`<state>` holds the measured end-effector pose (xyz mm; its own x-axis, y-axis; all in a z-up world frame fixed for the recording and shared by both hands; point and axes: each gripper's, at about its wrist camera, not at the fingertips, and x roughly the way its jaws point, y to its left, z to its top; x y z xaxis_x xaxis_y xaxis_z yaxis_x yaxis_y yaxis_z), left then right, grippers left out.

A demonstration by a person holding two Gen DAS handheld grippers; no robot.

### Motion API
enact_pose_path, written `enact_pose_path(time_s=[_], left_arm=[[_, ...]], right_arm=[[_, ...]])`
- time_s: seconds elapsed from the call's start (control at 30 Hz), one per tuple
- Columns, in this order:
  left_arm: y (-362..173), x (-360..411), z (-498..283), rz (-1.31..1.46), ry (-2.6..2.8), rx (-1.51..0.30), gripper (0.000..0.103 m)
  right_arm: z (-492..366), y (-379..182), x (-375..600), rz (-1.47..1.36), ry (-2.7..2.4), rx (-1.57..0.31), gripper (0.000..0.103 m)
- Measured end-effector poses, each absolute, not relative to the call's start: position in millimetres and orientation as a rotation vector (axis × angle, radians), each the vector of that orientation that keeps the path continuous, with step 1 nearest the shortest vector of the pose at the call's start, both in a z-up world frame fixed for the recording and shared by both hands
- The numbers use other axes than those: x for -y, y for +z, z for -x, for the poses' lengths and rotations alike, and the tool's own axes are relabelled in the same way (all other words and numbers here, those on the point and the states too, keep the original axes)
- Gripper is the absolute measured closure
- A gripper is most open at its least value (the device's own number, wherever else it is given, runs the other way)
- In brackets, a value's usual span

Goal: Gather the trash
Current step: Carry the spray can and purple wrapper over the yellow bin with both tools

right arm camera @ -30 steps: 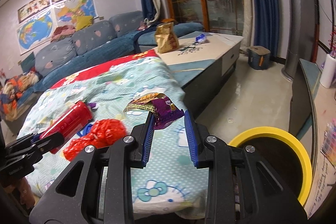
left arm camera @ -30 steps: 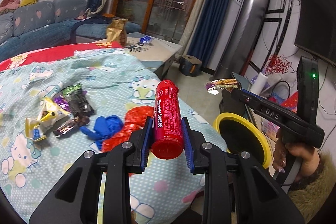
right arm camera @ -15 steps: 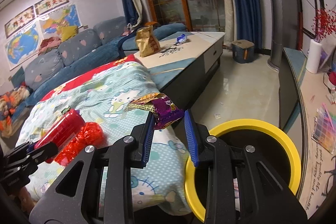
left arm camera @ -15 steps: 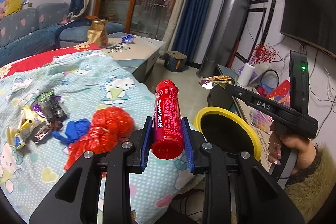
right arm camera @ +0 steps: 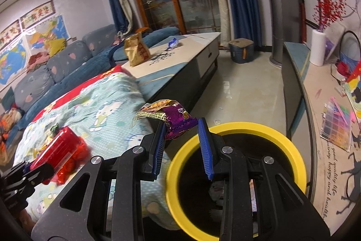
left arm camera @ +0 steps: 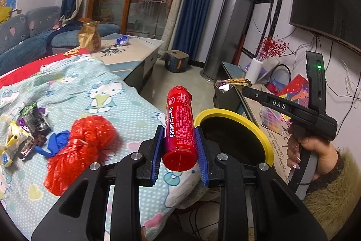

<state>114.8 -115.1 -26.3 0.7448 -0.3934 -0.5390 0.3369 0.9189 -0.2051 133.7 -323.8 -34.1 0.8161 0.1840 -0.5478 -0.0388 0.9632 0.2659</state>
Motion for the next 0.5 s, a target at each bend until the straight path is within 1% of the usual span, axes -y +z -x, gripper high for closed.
enact_pose_path(time_s=[0.5], left_arm=[[-43,156,-120,0.051,-0.487,-0.640,0.077]], right_arm=[[-132,-55,370,-0.298,-0.002,-0.639,0.080]])
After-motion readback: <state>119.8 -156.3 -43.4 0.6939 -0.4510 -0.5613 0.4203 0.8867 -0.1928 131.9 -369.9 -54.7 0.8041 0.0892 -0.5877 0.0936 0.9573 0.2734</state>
